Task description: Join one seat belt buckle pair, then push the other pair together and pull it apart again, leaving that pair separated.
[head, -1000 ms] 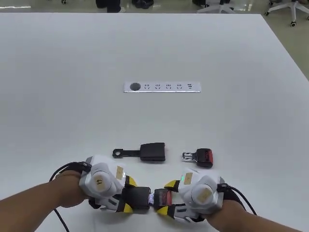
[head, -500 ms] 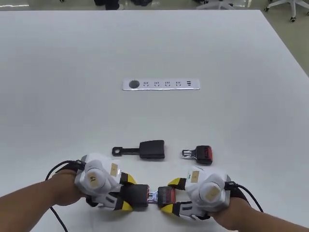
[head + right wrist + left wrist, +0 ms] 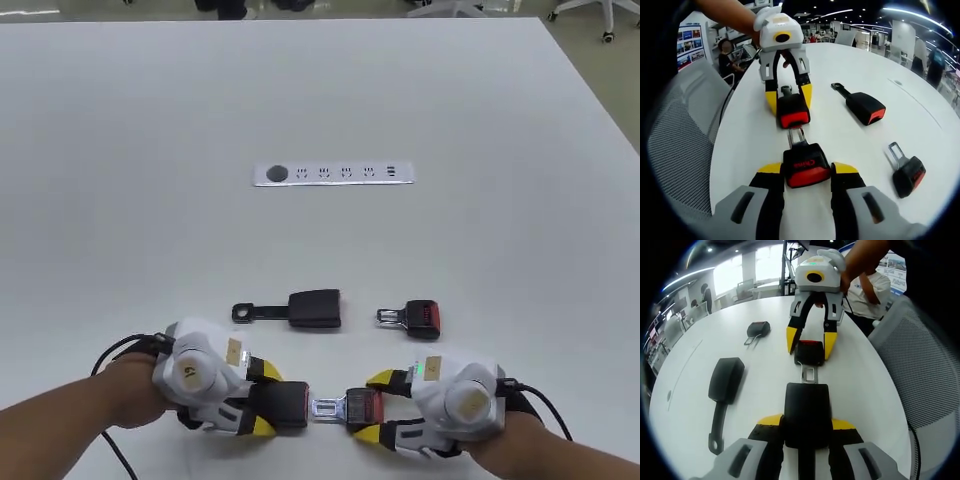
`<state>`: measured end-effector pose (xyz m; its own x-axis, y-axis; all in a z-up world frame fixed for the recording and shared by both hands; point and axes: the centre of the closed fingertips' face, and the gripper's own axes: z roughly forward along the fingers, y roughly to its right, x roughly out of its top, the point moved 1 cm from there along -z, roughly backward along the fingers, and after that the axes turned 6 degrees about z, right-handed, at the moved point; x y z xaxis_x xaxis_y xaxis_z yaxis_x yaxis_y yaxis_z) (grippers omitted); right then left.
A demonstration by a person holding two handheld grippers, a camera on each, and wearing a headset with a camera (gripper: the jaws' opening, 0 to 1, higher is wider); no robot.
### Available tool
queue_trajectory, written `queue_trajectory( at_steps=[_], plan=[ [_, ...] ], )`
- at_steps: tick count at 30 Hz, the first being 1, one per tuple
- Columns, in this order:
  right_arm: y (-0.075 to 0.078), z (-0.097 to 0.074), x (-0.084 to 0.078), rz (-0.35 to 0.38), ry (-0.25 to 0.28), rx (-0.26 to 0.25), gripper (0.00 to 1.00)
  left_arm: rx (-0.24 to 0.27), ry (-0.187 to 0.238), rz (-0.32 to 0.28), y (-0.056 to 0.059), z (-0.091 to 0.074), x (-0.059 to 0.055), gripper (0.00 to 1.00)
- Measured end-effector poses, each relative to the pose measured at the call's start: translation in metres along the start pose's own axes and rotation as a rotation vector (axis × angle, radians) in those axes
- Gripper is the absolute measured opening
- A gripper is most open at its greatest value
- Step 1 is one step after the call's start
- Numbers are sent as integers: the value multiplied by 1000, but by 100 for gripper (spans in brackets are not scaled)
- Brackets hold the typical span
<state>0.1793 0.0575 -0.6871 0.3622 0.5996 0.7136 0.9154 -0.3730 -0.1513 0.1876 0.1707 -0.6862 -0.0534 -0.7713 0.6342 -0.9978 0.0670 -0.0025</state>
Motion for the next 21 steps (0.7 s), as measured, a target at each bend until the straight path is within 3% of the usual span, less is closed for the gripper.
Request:
queue_trajectory(
  at_steps=[21],
  plan=[
    [-3,-27,-14,18,32,-15,35,-1,5,-6,1,-1,-1,34]
  ],
)
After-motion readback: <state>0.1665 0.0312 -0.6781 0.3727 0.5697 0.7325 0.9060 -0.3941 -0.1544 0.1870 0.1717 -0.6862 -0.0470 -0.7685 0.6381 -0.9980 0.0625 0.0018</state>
